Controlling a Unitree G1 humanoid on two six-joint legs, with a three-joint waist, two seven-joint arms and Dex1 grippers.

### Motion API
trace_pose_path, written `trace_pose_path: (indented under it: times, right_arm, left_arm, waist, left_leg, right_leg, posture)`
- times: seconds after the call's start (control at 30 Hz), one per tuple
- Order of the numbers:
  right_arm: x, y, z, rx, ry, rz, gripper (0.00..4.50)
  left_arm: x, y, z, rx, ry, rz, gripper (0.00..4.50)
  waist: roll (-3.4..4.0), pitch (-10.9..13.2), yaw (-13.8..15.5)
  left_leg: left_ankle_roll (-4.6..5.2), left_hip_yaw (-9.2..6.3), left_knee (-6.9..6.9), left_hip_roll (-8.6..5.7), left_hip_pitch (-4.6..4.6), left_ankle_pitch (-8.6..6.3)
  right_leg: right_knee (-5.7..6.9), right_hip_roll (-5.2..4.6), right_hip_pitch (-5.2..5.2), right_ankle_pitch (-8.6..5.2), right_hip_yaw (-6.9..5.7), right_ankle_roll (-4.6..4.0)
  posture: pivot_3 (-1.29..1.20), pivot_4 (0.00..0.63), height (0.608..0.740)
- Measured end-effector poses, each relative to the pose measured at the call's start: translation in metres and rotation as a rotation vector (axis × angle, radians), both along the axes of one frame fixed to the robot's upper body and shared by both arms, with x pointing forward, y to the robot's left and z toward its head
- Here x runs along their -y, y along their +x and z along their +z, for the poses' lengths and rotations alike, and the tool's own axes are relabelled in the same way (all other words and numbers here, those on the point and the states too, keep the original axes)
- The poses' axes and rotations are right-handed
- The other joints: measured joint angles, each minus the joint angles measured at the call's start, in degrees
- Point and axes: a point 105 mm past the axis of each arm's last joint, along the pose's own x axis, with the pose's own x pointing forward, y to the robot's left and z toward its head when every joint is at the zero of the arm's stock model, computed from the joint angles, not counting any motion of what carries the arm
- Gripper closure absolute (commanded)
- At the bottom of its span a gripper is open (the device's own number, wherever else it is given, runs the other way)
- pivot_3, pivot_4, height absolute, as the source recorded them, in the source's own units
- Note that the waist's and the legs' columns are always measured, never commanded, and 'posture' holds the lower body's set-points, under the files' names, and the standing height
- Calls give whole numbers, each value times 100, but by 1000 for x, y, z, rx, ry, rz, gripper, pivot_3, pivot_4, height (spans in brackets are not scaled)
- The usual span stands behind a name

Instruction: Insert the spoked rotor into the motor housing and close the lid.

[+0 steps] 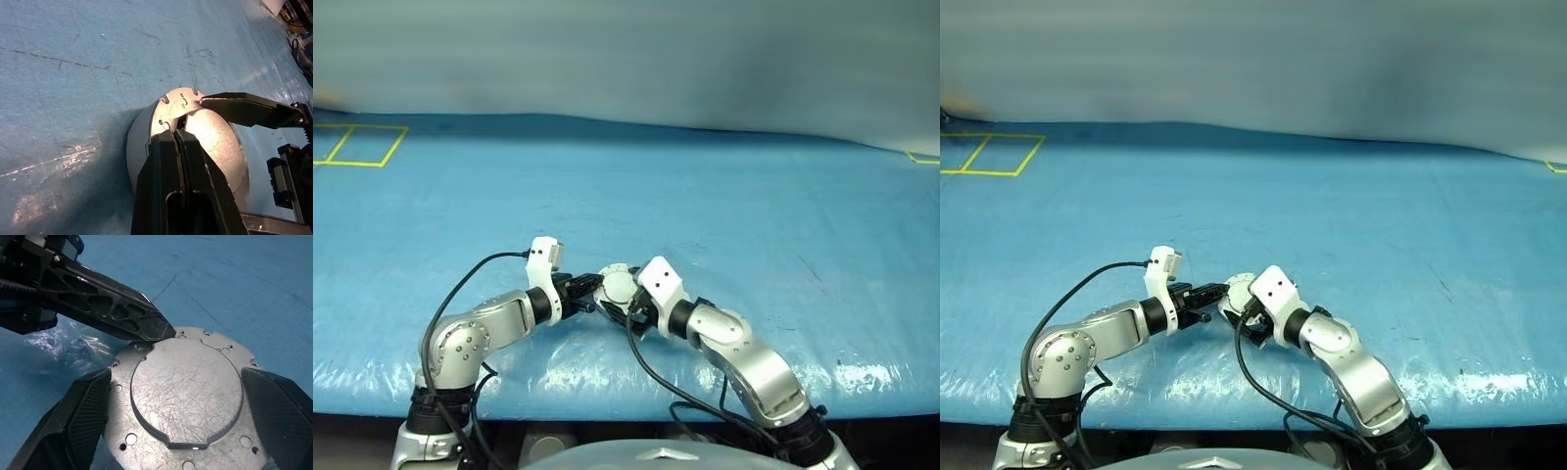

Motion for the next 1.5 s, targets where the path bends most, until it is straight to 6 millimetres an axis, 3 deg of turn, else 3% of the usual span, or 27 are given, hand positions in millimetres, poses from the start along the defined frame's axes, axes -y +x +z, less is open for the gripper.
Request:
trace_pose_path:
  times: [0.2, 0.4, 0.8, 1.07, 1.33, 1.5]
  right_arm:
    - [24, 2, 9, -132, 234, -237, 37]
    - [40, 2, -5, -359, 409, -463, 37]
    - [45, -10, -12, -664, 653, -458, 37]
    - [20, -3, -12, -799, 735, -405, 37]
    - [19, 0, -12, -912, 899, -448, 2035]
    - [20, 0, -11, -949, 974, -476, 2099]
  left_arm:
    - [1, 1, 1, 9, 4, -6, 4500]
    - [1, 1, 1, 13, 4, -9, 4500]
    - [1, -1, 1, 16, 0, -12, 4500]
    - [3, -1, 0, 17, 0, -15, 4500]
    - [-5, 0, -3, 18, 8, 26, 4500]
    - [-5, 0, -4, 19, 11, 32, 4500]
  waist:
    - [2, 30, 21]
    - [14, 41, 26]
    - [18, 42, 18]
    - [17, 40, -96]
    - [23, 44, -165]
    - [27, 48, -162]
  left_leg:
    - [0, -1, 2, 0, -9, 0]
    - [1, -1, 0, 0, -15, 0]
    - [8, -1, -2, 1, -13, -4]
    - [9, -1, -2, 2, -7, -4]
    - [10, -1, -5, 3, -12, -5]
    - [11, -1, -9, 3, -24, -6]
  right_leg:
    - [1, 0, -7, 0, 1, 0]
    - [1, -2, -14, -1, -1, -2]
    - [-2, -3, -11, -5, -2, -9]
    - [-1, -2, -7, -5, -3, -9]
    - [2, -1, -10, -5, -1, -10]
    - [3, -1, -17, -7, -2, -12]
  posture:
    - [0, 150, 740]
    - [0, 150, 740]
    - [0, 150, 740]
    - [0, 150, 740]
    - [0, 150, 740]
    - [0, 150, 740]
